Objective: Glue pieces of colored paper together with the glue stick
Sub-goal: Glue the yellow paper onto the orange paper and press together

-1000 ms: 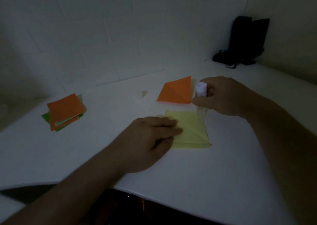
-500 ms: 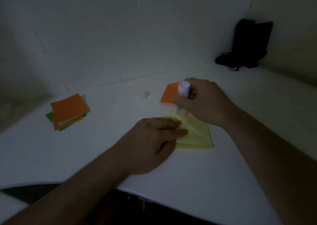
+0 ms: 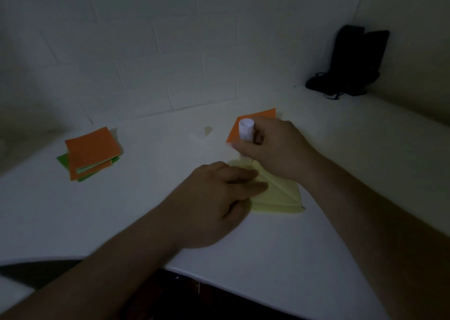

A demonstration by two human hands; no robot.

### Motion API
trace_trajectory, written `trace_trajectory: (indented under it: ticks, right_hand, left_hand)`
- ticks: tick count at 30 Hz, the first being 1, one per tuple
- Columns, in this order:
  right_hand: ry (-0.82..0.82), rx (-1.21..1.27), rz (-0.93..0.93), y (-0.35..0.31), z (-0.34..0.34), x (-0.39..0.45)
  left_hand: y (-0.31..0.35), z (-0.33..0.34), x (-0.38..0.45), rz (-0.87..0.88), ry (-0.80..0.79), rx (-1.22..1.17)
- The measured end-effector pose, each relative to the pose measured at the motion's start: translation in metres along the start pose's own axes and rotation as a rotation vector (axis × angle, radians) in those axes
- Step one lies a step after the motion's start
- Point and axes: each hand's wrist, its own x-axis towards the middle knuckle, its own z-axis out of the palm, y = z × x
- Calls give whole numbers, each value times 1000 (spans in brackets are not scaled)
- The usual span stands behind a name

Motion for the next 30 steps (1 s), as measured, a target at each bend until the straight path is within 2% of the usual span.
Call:
trace_trajectory:
  ticks: [5,7,9,11,16,21,30]
  right_hand:
    - [-17,-24,-18,-2,8,5]
    - [-26,41,24,-2,7,6]
    - [31,135,83,-2,-2,6]
    - [85,114,77,-1,-13,5]
    - [-34,6,58,2,-9,-1]
    - [-43,-140,38,6,-13,1]
    - [-85,-82,5,28,-36,-7]
  left_hand:
    - [-1,1,1,-4,-17,10]
    - [-1,1,0,-8,-17,12]
    - [-1,1,0,-15,-17,11]
    - [0,0,0,-23,-21,12]
    - [0,0,-1,-27,-32,10]
    - [2,-2,0,-34,-37,0]
    - [2,-2,-1,-41,-33,-3]
